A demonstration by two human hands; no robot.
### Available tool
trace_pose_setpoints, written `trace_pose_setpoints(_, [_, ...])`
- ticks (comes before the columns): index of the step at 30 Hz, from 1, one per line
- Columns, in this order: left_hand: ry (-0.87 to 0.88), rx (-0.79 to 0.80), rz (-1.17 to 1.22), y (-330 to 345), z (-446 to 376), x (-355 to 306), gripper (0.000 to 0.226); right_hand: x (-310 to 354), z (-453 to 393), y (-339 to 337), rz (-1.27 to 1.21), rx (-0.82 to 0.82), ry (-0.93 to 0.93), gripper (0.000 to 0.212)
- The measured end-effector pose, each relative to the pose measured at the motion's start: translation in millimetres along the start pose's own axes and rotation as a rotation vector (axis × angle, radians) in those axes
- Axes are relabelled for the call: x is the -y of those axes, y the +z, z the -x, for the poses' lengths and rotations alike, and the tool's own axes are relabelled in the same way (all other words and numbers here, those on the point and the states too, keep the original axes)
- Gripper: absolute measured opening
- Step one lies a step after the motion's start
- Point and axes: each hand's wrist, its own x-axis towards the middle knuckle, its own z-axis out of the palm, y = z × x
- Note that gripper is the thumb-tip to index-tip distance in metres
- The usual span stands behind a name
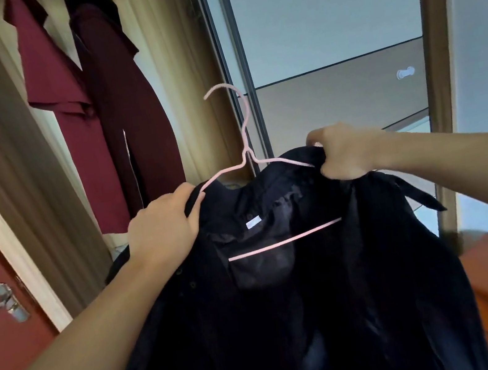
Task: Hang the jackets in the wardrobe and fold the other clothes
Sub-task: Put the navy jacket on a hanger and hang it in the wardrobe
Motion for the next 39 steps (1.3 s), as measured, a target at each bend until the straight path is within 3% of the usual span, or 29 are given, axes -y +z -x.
trace_pose_setpoints(3, [-0.049, 0.02, -0.001, -2, 3, 19, 0.033, -19, 3, -23, 0.08, -0.045, 0.062, 0.056])
trace_pose_setpoints(6, [-0.006, -0.005, -0.027, 1, 3, 16, 0.039, -3, 13, -24, 0.116, -0.048, 0.044, 0.051])
trace_pose_setpoints(9, [0.114, 0.0, -0.039, 10, 0, -19, 0.045, 31, 16, -8, -0.053, -0.081, -0.03, 0.038])
trace_pose_setpoints(12, [0.116, 0.031, 0.024, 10, -1, -32, 0.041, 42, 20, -3, -0.271, -0.089, -0.075, 0.031])
trace_pose_setpoints(14, [0.059, 0.016, 0.079, 6, -1, -20, 0.037, 31, 26, -7, -0.365, -0.004, -0.049, 0.032])
trace_pose_setpoints(16, [0.017, -0.026, 0.139, 1, 1, -5, 0.035, 16, 34, -13, -0.458, 0.209, -0.011, 0.038])
trace_pose_setpoints(18, [0.035, -0.061, 0.178, -2, 2, 3, 0.036, 8, 38, -20, -0.401, 0.31, 0.011, 0.043])
trace_pose_setpoints(21, [0.104, -0.044, 0.177, 2, 5, 5, 0.045, 10, 29, -19, -0.173, 0.139, -0.027, 0.052])
trace_pose_setpoints(23, [0.108, -0.017, 0.179, 4, 6, 5, 0.046, 21, 23, -11, -0.152, 0.035, -0.156, 0.051])
trace_pose_setpoints(26, [0.127, 0.004, 0.178, 5, 7, 3, 0.048, 44, 16, 7, -0.292, 0.018, -0.316, 0.027])
trace_pose_setpoints(30, [0.149, 0.139, 0.276, 5, 7, 15, 0.045, 60, 12, 19, -0.636, 0.158, -0.21, 0.036])
trace_pose_setpoints(33, [0.165, 0.248, 0.21, 2, 8, 36, 0.034, 62, 11, 25, -0.684, 0.187, -0.192, 0.031])
trace_pose_setpoints(37, [0.025, 0.379, -0.057, -6, 13, 42, 0.033, 70, 16, 31, -0.663, 0.151, -0.195, 0.027])
trace_pose_setpoints(39, [-0.025, 0.423, -0.061, -7, 12, 39, 0.029, 73, 21, 36, -0.61, 0.129, -0.205, 0.025])
